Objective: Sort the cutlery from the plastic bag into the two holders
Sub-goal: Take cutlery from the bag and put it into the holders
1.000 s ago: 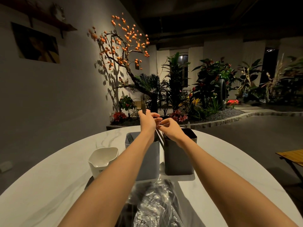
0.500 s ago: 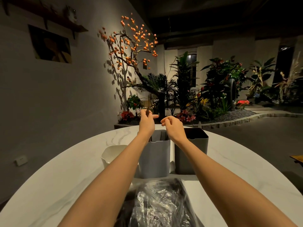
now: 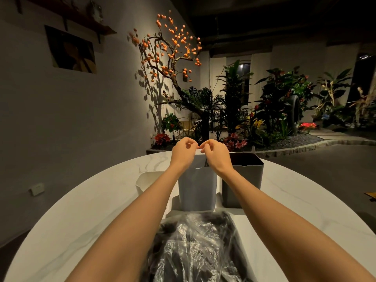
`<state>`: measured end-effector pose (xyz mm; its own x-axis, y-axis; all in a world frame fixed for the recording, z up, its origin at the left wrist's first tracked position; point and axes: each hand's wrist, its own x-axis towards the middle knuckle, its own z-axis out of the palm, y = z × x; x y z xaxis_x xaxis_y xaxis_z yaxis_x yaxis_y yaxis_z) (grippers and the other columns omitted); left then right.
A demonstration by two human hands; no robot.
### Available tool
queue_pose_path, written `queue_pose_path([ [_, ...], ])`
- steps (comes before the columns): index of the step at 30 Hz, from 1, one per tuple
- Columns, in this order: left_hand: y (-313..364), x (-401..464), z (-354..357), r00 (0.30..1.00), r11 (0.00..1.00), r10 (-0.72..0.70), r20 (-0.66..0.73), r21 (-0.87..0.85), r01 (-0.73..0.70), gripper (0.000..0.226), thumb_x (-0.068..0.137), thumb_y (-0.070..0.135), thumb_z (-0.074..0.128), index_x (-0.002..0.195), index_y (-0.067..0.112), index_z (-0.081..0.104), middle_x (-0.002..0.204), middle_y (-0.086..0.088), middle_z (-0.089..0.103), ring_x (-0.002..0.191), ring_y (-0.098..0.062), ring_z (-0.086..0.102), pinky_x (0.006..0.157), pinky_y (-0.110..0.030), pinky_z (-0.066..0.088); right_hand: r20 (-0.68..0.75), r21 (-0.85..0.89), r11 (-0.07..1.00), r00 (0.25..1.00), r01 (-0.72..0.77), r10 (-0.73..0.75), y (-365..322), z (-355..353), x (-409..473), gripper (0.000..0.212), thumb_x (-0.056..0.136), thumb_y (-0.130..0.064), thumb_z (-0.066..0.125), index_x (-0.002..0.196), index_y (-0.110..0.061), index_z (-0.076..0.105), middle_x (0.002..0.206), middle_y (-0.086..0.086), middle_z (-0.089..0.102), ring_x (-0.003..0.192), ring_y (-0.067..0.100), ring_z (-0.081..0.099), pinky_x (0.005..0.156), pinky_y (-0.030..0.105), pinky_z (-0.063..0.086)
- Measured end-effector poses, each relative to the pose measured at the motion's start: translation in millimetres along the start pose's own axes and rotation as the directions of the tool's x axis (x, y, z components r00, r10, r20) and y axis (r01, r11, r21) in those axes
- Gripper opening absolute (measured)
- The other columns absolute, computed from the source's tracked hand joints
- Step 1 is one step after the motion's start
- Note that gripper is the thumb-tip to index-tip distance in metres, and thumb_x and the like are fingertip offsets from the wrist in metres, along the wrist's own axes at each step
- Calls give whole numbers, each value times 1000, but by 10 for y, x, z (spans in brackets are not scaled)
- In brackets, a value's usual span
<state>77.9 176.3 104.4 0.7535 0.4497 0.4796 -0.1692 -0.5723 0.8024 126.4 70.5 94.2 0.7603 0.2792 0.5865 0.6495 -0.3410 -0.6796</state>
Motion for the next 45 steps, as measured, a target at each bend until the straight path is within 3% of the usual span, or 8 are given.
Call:
queue_pose_path([
  [5, 45, -195, -93, 1000, 999, 27, 2, -16, -27, 10, 99, 17, 49, 97, 15, 59, 92, 1, 63, 92, -17, 60, 83, -30, 49, 87, -24, 999, 996, 33, -31, -101, -33, -157, 20, 95, -22, 50, 100, -14, 66, 97, 3, 70, 93, 19, 63, 86, 46, 53],
  [13, 132, -591, -253, 1000, 999, 28, -7, -28, -28, 14, 98, 15, 48, 94, 11, 62, 81, 2, 64, 87, -20, 63, 82, -34, 52, 116, -8, 1000, 993, 26, -25, -226, -170, -512, 18, 95, -29, 55, 99, -14, 64, 96, 4, 70, 91, 19, 65, 86, 44, 53],
  [20, 38, -1117, -249, 999, 999, -9, 45, -40, 10, 14, 96, 11, 49, 94, 6, 62, 79, -7, 68, 67, -11, 59, 57, -17, 43, 204, -27, 999, 978, 39, -33, -215, -239, -1009, 21, 94, -34, 59, 94, -14, 65, 91, 4, 71, 89, 21, 66, 86, 46, 53],
  [24, -1, -1399, -261, 999, 999, -5, 44, -54, 7, 14, 97, 9, 49, 88, 9, 60, 76, -5, 66, 72, -17, 62, 68, -30, 53, 212, -24, 999, 977, 42, -35, -218, -296, -1305, 17, 95, -32, 57, 89, -16, 62, 82, 1, 69, 84, 22, 66, 84, 47, 53],
  [29, -71, -1767, -278, 999, 999, -13, 43, -47, 15, 12, 99, 12, 48, 96, 8, 59, 81, -2, 64, 74, -14, 61, 62, -19, 48, 237, -25, 999, 971, 23, -16, -212, -315, -1662, 19, 98, -29, 51, 94, -15, 62, 80, 2, 69, 78, 21, 67, 82, 48, 55],
  [35, -152, -2085, -348, 999, 999, 35, 38, 29, -36, 14, 98, 12, 49, 93, 10, 61, 80, -1, 64, 74, -12, 63, 68, -22, 51, 256, 57, 997, 965, 45, -58, -241, -327, -2054, 25, 97, -31, 52, 88, -11, 63, 71, -2, 66, 65, 12, 61, 73, 34, 55],
  [39, -304, -2301, -410, 999, 976, 46, -14, 214, -42, 14, 96, 16, 50, 88, 18, 62, 85, 1, 66, 82, -18, 63, 76, -34, 52, 271, 53, 997, 960, 64, -76, -221, -269, -2310, 22, 96, -25, 55, 89, -8, 66, 75, -3, 64, 70, 10, 59, 71, 27, 50],
  [45, -437, -2378, -379, 995, 968, 64, 78, 238, -81, 15, 92, 11, 53, 88, 15, 66, 92, -3, 68, 89, -19, 62, 85, -40, 52, 316, -41, 992, 944, 116, -97, -104, -182, -2400, 14, 91, -19, 59, 93, -9, 70, 87, 5, 68, 82, 19, 62, 81, 41, 54],
])
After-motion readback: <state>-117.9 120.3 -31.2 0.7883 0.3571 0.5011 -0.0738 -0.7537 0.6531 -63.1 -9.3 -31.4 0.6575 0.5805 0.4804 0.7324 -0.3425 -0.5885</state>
